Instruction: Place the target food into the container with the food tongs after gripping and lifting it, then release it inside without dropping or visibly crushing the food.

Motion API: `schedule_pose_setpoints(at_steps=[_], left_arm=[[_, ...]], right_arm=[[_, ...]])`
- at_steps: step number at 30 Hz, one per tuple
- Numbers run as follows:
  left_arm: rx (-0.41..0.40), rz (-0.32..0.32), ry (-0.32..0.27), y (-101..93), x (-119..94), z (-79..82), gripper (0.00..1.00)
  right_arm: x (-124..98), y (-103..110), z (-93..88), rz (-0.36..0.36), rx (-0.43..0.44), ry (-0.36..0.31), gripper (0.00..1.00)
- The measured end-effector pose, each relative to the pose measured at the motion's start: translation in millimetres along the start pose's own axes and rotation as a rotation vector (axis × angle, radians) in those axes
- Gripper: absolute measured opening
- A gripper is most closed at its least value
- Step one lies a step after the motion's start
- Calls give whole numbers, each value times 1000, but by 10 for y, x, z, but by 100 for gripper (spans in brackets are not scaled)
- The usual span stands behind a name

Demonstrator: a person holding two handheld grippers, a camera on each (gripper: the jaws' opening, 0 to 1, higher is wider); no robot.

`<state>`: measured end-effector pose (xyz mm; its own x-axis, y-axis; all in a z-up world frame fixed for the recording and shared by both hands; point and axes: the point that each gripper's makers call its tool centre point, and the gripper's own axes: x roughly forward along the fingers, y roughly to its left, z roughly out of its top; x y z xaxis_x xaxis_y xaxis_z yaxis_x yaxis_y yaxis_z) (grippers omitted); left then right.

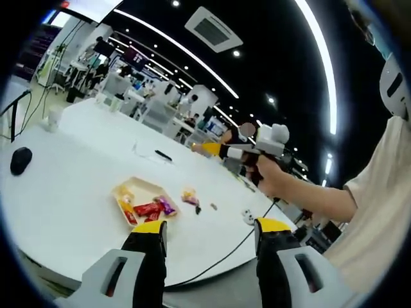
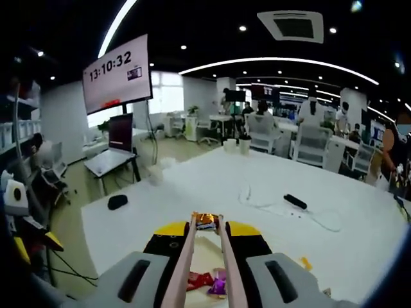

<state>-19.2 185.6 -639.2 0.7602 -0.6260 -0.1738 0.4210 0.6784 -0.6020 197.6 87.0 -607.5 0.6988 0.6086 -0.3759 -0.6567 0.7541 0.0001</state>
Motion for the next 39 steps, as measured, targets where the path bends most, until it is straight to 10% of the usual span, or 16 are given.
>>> schedule_pose_setpoints(at_steps=[17,39], left_arm=[[-9,15,-6,39,-48,-29,54],[20,-62,62,-122,196,-82,54]], right_arm=[[43,73,-28,23,-8,3,22],[-556,-692,-190,-146,115,-52,25]])
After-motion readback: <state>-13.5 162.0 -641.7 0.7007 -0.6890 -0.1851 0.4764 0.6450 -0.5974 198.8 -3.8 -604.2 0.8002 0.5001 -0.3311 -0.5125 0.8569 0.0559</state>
